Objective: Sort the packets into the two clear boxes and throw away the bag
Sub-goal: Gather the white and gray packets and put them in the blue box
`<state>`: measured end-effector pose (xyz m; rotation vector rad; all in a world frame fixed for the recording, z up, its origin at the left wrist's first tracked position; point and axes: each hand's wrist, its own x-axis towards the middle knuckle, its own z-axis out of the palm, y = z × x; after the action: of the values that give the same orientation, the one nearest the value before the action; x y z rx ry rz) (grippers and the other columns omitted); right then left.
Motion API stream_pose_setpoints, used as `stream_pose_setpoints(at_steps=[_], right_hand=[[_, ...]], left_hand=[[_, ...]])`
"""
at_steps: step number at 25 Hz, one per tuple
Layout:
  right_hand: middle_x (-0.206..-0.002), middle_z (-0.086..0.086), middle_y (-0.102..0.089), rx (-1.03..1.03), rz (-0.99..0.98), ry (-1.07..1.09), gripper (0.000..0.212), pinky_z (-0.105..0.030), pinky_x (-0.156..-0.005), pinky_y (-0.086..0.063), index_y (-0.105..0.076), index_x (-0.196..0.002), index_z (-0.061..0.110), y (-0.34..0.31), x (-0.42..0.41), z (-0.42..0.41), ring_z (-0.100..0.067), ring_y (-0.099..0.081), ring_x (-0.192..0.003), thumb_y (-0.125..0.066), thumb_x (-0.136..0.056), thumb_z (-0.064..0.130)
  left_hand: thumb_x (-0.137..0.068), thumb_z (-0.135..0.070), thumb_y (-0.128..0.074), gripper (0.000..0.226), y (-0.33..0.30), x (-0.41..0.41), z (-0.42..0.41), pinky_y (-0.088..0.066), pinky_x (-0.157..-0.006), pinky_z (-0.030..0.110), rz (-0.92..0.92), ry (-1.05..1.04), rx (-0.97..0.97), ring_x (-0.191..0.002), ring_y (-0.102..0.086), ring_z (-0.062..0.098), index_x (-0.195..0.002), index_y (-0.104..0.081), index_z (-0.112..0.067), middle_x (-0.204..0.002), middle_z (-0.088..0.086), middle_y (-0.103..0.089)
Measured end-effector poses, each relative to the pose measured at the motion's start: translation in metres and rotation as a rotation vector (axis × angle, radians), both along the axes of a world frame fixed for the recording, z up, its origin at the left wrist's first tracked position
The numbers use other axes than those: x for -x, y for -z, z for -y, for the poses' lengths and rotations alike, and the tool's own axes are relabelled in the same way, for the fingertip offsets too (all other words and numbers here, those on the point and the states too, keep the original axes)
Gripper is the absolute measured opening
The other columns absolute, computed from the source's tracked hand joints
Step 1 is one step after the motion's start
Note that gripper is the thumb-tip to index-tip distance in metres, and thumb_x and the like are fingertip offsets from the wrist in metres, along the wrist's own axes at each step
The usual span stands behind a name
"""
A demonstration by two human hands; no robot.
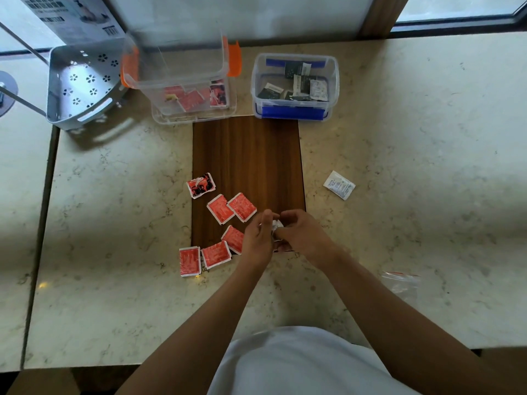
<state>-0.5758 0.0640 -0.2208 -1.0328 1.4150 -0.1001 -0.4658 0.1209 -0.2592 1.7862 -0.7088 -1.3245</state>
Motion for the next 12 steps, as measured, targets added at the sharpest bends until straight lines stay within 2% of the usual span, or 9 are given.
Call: stream_pose_setpoints(at_steps=[2, 4, 6, 8, 10, 12], right_hand=[[-0.108, -0.009, -0.069, 0.021, -0.003, -0.010, 0.044, -0.033, -0.071, -0.064, -0.055, -0.130, 0.013, 0.003, -0.001, -0.003, -0.023, -0.075, -0.076, -0.072, -0.089, 0.012], [-0.115, -0.005, -0.068, 0.034, 0.001, -0.027, 0.046, -0.025, -0.064, -0.062, -0.055, -0.133, 0.015, 0.003, 0.003, -0.004, -0.018, -0.072, -0.080, -0.070, -0.090, 0.011], [-0.116, -0.001, -0.066, 0.134, 0.021, -0.095, 0.039, -0.019, -0.063, -0.059, -0.060, -0.129, 0.017, 0.000, 0.009, -0.004, -0.015, -0.069, -0.089, -0.069, -0.091, 0.010], [-0.108, 0.001, -0.070, 0.261, 0.093, -0.174, 0.022, -0.019, -0.065, -0.059, -0.070, -0.106, 0.018, -0.003, 0.017, -0.001, -0.019, -0.071, -0.090, -0.066, -0.090, 0.003], [-0.104, -0.001, -0.070, 0.310, 0.172, -0.271, 0.029, -0.021, -0.068, -0.060, -0.070, -0.081, 0.020, -0.005, 0.024, 0.001, -0.020, -0.071, -0.093, -0.063, -0.088, -0.007], [-0.117, 0.004, -0.064, 0.393, 0.137, -0.456, 0.038, -0.020, -0.074, -0.059, -0.068, -0.071, 0.026, -0.002, 0.030, 0.004, -0.012, -0.065, -0.106, -0.062, -0.086, -0.009]], left_hand=[[-0.103, -0.053, -0.038, 0.046, 0.000, 0.000, 0.000, -0.063, -0.081, 0.045, -0.095, -0.069, -0.084, -0.089, -0.075, 0.027, -0.100, -0.070, -0.021, -0.098, 0.009, -0.075], [-0.102, -0.056, -0.038, 0.051, -0.003, 0.000, 0.000, -0.062, -0.074, 0.041, -0.226, -0.143, -0.216, -0.084, -0.075, 0.031, -0.102, -0.069, -0.015, -0.098, 0.014, -0.076], [-0.101, -0.056, -0.038, 0.056, -0.006, -0.004, -0.001, -0.059, -0.067, 0.039, -0.383, -0.187, -0.348, -0.080, -0.072, 0.033, -0.110, -0.066, -0.009, -0.102, 0.020, -0.074], [-0.100, -0.059, -0.039, 0.065, -0.009, -0.013, -0.002, -0.055, -0.060, 0.036, -0.565, -0.179, -0.412, -0.073, -0.067, 0.030, -0.118, -0.062, -0.001, -0.099, 0.023, -0.070], [-0.096, -0.065, -0.040, 0.073, -0.012, -0.020, -0.001, -0.054, -0.057, 0.033, -0.693, -0.130, -0.474, -0.067, -0.066, 0.026, -0.120, -0.060, 0.001, -0.090, 0.020, -0.069], [-0.092, -0.071, -0.042, 0.078, -0.015, -0.022, -0.001, -0.055, -0.056, 0.032, -0.746, -0.056, -0.526, -0.069, -0.068, 0.025, -0.124, -0.061, -0.002, -0.089, 0.017, -0.070]])
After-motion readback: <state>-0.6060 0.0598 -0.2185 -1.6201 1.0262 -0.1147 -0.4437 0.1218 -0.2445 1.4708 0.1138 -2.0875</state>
